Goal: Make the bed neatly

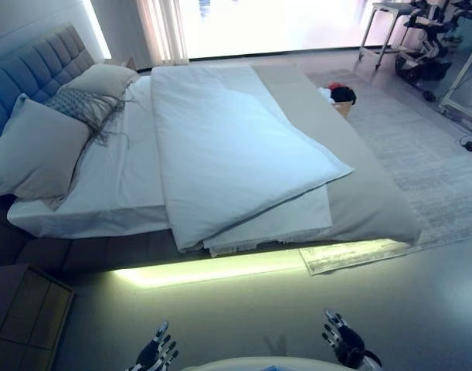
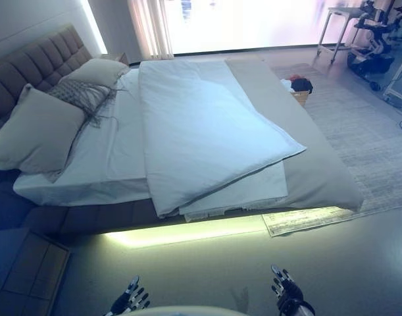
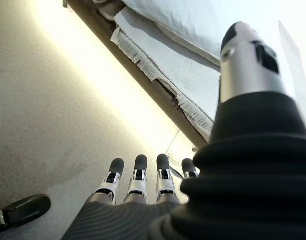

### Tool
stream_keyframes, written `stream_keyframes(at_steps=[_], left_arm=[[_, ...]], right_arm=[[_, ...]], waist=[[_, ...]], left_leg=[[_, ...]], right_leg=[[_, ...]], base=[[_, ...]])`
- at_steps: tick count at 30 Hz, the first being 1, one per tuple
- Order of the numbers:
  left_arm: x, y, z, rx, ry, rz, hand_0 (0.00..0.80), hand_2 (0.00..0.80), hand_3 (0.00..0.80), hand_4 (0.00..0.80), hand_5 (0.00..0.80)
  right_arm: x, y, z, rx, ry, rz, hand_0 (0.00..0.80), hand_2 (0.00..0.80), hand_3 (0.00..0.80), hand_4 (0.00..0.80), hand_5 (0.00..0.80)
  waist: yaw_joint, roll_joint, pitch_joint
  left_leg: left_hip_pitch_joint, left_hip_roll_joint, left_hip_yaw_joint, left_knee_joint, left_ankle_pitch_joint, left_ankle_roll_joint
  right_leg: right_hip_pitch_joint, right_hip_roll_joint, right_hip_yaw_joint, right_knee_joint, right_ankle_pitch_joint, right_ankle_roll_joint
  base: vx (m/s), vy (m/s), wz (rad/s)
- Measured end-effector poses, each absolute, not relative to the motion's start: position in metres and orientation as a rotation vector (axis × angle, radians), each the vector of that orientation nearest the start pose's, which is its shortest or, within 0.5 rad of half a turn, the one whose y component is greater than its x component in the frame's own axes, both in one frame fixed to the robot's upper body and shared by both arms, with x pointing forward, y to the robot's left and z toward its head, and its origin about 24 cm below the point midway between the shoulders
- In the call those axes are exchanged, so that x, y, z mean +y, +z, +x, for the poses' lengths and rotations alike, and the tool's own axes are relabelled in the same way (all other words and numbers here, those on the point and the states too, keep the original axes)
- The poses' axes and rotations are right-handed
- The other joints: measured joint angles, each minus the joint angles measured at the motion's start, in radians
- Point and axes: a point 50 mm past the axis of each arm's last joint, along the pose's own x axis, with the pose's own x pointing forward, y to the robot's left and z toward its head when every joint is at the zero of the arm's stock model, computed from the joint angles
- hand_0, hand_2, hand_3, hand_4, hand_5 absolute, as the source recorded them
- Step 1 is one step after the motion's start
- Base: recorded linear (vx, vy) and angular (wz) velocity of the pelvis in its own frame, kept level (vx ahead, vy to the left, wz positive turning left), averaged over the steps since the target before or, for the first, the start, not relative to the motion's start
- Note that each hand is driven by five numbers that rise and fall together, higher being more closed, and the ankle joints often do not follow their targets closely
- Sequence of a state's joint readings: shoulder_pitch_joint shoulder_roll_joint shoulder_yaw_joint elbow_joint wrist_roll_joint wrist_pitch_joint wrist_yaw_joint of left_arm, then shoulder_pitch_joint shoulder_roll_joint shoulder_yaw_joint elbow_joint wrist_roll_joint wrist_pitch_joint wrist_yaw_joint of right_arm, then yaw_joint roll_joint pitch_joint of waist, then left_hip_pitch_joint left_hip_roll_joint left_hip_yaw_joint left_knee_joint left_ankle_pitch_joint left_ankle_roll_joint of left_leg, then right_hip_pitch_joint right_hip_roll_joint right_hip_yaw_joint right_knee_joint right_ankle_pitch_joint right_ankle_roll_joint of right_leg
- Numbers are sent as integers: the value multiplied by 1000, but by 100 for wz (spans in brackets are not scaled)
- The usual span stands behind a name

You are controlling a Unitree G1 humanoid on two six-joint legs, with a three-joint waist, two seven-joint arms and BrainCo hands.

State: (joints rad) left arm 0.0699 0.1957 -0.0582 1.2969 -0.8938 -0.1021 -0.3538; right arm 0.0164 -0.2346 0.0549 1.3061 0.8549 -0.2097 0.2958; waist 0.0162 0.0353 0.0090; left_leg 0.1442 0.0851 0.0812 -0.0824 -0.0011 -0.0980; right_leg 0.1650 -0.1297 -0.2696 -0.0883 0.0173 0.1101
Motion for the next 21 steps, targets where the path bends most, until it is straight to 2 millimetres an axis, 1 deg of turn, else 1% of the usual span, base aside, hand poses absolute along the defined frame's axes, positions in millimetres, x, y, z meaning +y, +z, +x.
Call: stream_keyframes(at_steps=[4,14,21], left_arm=[[219,-166,61,1005,377,-680,0,0,0,0,0],[219,-166,61,1009,379,-679,0,0,0,0,0],[218,-167,57,1042,392,-684,0,0,0,0,0]], right_arm=[[-241,-157,82,910,-415,555,0,0,0,0,0],[-237,-159,80,948,-378,598,0,0,0,0,0],[-232,-159,80,960,-325,608,0,0,0,0,0]], waist=[[0,1,0],[1,-1,1],[0,-4,1]], left_leg=[[0,0,-4,-1,0,0],[2,-1,-4,-2,0,0],[2,-1,-3,-2,0,-1]], right_leg=[[3,1,0,0,-3,0],[4,0,0,1,-4,1],[5,0,0,1,-4,1]], base=[[-5,7,3],[0,0,0],[0,0,0]])
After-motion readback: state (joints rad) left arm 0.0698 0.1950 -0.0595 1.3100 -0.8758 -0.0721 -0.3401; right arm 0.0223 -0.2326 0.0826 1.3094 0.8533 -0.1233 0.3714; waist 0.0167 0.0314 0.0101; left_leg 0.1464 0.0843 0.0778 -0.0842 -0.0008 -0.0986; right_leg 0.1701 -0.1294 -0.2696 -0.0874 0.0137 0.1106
